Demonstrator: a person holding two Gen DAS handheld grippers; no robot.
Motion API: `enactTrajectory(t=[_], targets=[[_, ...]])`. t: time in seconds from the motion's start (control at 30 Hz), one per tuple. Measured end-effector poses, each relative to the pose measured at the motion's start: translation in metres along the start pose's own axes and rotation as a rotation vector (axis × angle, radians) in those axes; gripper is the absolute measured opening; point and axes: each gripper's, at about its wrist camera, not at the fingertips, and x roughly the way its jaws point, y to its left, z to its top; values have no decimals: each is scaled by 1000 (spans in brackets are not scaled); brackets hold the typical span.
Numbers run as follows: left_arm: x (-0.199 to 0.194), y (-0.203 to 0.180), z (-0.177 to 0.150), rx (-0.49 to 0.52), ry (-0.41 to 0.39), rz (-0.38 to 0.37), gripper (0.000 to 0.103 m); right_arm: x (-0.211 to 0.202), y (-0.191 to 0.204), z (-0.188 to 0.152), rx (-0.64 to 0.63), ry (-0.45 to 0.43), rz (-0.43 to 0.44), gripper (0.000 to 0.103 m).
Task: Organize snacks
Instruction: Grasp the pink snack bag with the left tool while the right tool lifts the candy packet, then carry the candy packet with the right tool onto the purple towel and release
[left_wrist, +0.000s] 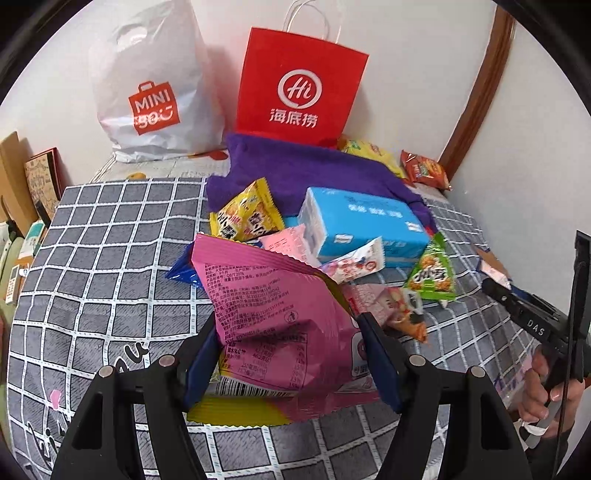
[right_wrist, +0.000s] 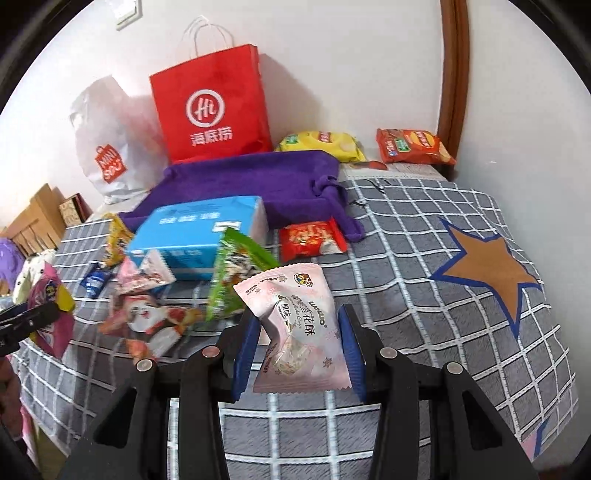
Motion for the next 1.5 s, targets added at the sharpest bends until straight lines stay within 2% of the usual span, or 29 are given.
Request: enactTrajectory(t=[0.27,0.53,0.83,1.07,1.5], targets=[[-15,-19,17,29,-31,-44,70,-25,25,15,-70,-61,-19,43],[-22,-44,47,88,-68,-68,70,-23,38,38,-121,-48,-17,43],[-7,-55,94,111,-70,-64,70,-13,49,87,-165,-88,-14,43],[10,-53,135,92,-85,-33,70,8,56,133,-175,-102,20,43],[64,-42,208,77,-75,23,70,83,49,210,-138,-97,80,43]])
